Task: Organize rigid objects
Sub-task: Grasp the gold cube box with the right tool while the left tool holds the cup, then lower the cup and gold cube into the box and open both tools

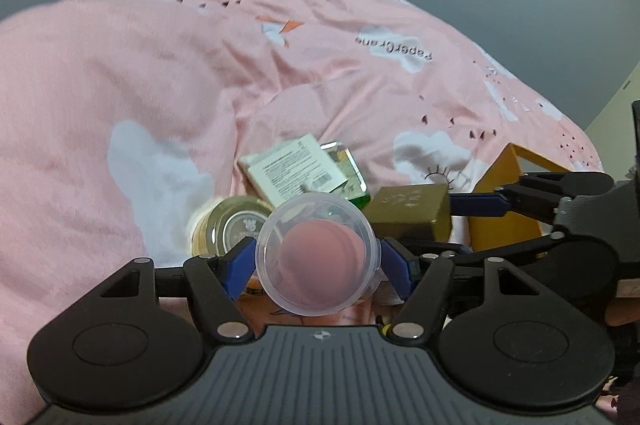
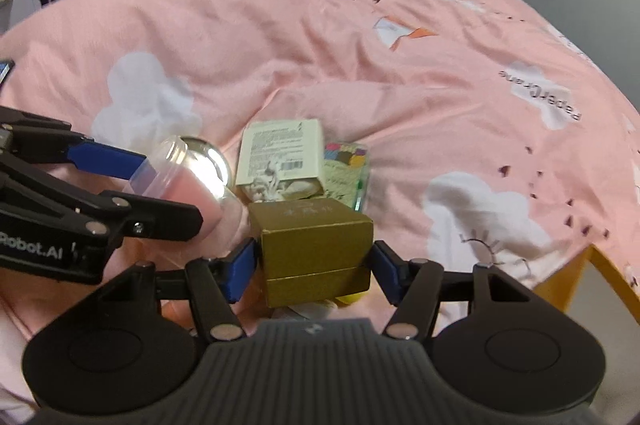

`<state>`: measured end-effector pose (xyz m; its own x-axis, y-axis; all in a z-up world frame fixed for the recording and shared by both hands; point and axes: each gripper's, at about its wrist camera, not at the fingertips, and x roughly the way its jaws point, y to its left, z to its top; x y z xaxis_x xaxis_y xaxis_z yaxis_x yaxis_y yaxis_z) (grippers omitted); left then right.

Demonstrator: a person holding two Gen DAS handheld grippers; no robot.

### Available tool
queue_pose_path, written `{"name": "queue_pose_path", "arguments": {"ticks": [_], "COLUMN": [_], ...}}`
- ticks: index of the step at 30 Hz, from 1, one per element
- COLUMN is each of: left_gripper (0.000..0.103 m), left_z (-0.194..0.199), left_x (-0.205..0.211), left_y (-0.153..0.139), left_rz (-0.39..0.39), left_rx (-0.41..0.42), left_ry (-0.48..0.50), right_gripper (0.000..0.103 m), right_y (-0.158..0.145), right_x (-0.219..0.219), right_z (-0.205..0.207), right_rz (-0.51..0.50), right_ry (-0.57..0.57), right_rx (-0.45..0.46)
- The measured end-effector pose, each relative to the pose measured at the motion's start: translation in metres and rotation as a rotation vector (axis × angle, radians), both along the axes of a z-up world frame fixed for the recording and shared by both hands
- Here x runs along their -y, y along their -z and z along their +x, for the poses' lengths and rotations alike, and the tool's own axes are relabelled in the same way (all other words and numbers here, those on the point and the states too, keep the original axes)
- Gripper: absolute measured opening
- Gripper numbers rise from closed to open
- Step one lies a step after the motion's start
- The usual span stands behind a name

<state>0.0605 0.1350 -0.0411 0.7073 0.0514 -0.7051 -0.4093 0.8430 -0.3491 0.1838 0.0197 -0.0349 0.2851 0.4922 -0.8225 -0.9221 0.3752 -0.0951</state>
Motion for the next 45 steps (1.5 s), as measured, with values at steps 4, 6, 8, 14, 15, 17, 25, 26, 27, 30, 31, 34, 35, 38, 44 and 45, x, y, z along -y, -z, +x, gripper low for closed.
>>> {"name": "queue_pose_path", "arguments": {"ticks": [4, 6, 8, 14, 15, 17, 25, 26, 27, 30, 31, 34, 35, 38, 44, 45], "left_gripper": [0.077, 0.077, 0.077, 0.077, 0.077, 0.077, 0.077, 0.077, 0.077, 0.077, 0.077, 0.077, 0.077, 0.078, 0.078, 0.078], "left_z": [-0.004, -0.006, -0.006, 0.0, 0.003, 0.007, 0.037, 0.042, 0.048, 0.063, 0.068, 0.074, 0.075, 0.082, 0.092, 0.093], "left_x": [0.009, 0.014, 0.021, 0.056, 0.064, 0.08, 0.144, 0.15, 0.157, 0.175, 0.181, 0.195, 0.197, 0.203, 0.211, 0.211], "left_y": [-0.015, -0.023, -0.031, -0.061, -0.065, -0.072, -0.08, -0.077, -0.074, -0.06, -0.055, -0.042, -0.039, -0.03, -0.017, -0.015], "left_rz": [0.027, 0.037, 0.044, 0.073, 0.075, 0.081, 0.083, 0.071, 0.066, 0.087, 0.092, 0.101, 0.11, 0.143, 0.162, 0.159], "left_rx": [0.033, 0.052, 0.069, 0.147, 0.159, 0.176, 0.166, 0.159, 0.143, 0.072, 0.045, -0.023, -0.036, -0.101, -0.19, -0.196], "left_ry": [0.018, 0.033, 0.054, 0.185, 0.219, 0.286, 0.56, 0.585, 0.615, 0.699, 0.727, 0.788, 0.797, 0.826, 0.885, 0.885], "right_gripper": [0.062, 0.062, 0.062, 0.062, 0.062, 0.062, 0.062, 0.062, 0.062, 0.062, 0.062, 0.062, 0.062, 0.062, 0.062, 0.062], "right_y": [-0.023, -0.034, -0.047, -0.083, -0.088, -0.097, -0.099, -0.096, -0.091, -0.073, -0.068, -0.054, -0.05, -0.036, -0.009, -0.007], "right_x": [0.019, 0.03, 0.042, 0.084, 0.093, 0.111, 0.183, 0.191, 0.198, 0.215, 0.219, 0.229, 0.229, 0.232, 0.229, 0.23], "right_z": [-0.006, -0.01, -0.016, -0.029, -0.031, -0.034, -0.033, -0.031, -0.029, -0.023, -0.021, -0.016, -0.014, -0.009, 0.001, 0.002], "right_rz": [0.037, 0.054, 0.073, 0.12, 0.121, 0.118, 0.05, 0.036, 0.019, -0.032, -0.046, -0.08, -0.089, -0.107, -0.158, -0.163], "right_ry": [0.031, 0.046, 0.063, 0.145, 0.162, 0.202, 0.386, 0.404, 0.421, 0.457, 0.461, 0.464, 0.462, 0.453, 0.427, 0.422], "right_rx": [0.018, 0.039, 0.061, 0.131, 0.143, 0.166, 0.157, 0.147, 0.137, 0.107, 0.095, 0.065, 0.056, 0.017, -0.049, -0.056]}}
